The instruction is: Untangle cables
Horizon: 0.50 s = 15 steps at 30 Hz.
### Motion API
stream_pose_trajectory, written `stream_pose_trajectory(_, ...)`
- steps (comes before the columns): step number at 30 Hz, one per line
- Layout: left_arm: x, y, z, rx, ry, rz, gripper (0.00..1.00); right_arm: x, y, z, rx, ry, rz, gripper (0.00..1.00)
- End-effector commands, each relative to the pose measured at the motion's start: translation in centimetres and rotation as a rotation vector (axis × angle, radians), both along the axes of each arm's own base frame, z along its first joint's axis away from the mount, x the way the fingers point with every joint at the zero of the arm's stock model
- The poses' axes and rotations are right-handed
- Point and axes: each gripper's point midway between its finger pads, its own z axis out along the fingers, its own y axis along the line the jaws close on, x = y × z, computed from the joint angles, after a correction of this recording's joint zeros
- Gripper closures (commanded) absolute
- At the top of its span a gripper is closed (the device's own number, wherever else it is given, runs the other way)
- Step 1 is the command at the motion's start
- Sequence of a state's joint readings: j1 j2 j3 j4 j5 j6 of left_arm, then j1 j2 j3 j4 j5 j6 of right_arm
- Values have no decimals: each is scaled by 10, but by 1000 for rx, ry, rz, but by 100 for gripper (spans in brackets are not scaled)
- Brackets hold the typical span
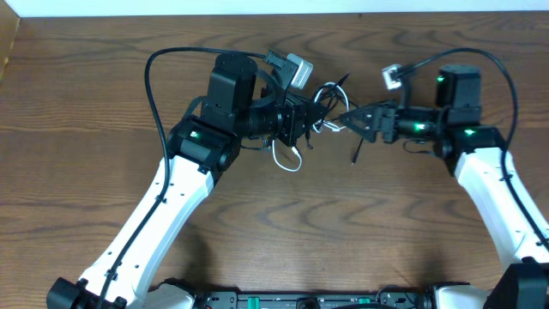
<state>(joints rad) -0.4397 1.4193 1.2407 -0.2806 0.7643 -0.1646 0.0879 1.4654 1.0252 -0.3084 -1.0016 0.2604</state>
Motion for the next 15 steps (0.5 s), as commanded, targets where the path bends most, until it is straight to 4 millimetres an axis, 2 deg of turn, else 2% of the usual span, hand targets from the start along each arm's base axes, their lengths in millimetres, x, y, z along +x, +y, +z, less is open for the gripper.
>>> stream_pose_trajectory(1,-2,-6,6,-17,11,-1,92,12,6,-14,-74,96,-146,28)
stream_pose_trajectory(2,-6,-10,6,-19,8,-15,92,18,7,-26,-114,167,-248,31)
stream_pose_trajectory(6,-12,-20,11,-33,-2,-38,92,25,11,-47,-181,257,-403,37)
stream_pose_trajectory(9,-9,-22,19,-78,30,-11,92,30,11,-70,-244,306,-499,39)
stream_pose_trajectory(11,-5,-22,26,-120,64,19,92,32,7,-86,-278,345,-546,39)
stream_pose_trajectory(12,-1,-20,35,-160,87,47,92,34,1,-102,-311,381,-576,40)
stream_pose_trajectory(15,7,-8,50,-201,71,89,92,32,-15,-125,-358,450,-613,40)
